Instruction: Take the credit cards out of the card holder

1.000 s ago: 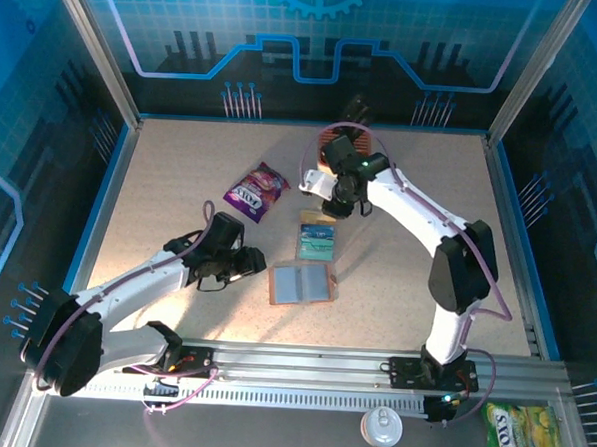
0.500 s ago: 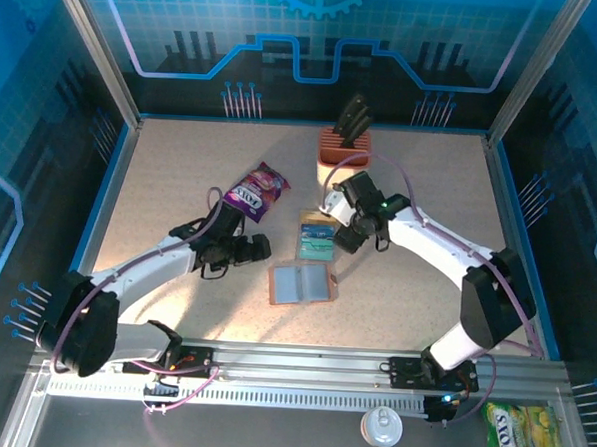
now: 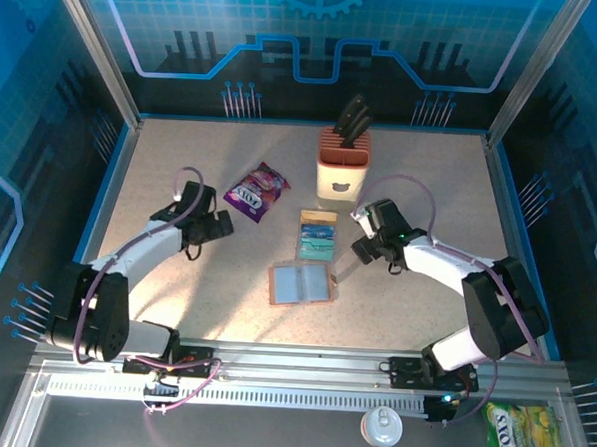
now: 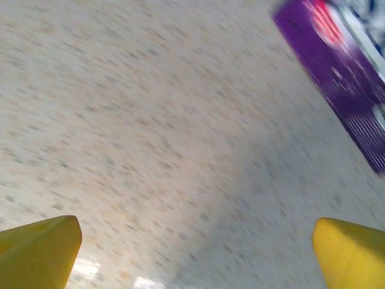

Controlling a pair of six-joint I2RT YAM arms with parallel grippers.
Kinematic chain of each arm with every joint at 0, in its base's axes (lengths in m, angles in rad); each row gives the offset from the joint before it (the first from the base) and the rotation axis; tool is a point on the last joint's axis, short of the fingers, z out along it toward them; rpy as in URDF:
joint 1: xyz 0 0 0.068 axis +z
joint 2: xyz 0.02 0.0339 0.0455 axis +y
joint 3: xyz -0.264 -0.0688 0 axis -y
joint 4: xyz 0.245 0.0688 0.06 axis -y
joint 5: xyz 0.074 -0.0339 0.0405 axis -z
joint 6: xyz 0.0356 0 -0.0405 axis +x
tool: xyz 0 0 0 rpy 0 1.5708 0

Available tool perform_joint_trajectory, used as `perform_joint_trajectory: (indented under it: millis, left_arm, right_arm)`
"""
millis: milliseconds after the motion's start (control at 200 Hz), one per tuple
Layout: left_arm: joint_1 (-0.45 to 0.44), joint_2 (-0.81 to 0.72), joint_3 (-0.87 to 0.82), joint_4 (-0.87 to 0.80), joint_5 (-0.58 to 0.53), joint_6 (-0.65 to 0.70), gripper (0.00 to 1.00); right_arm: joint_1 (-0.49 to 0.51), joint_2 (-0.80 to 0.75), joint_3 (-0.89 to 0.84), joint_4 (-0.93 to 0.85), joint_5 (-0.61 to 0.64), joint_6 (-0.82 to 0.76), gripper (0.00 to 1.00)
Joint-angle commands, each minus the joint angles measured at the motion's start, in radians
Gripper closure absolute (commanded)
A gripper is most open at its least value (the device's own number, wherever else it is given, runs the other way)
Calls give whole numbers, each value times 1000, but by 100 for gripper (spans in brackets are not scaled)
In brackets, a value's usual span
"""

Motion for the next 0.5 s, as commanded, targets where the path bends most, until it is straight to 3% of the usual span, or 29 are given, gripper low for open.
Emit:
perform_joint_trajectory:
  millis: [0, 185, 340, 495]
  left_arm:
    - [73, -11, -18, 79, -30, 16, 1]
    - [122, -35, -42, 205, -55, 143, 1]
    - [123, -38, -178, 514, -57, 284, 1]
    - [125, -28, -306, 810, -44, 306, 1]
  right_arm:
    - [-76, -33, -61, 221, -13, 108, 0]
    - [-166, -49, -132, 437, -52, 157, 0]
    - [-227, -58, -204, 647, -51, 192, 0]
    - [-287, -50, -257, 796, -78, 195, 0]
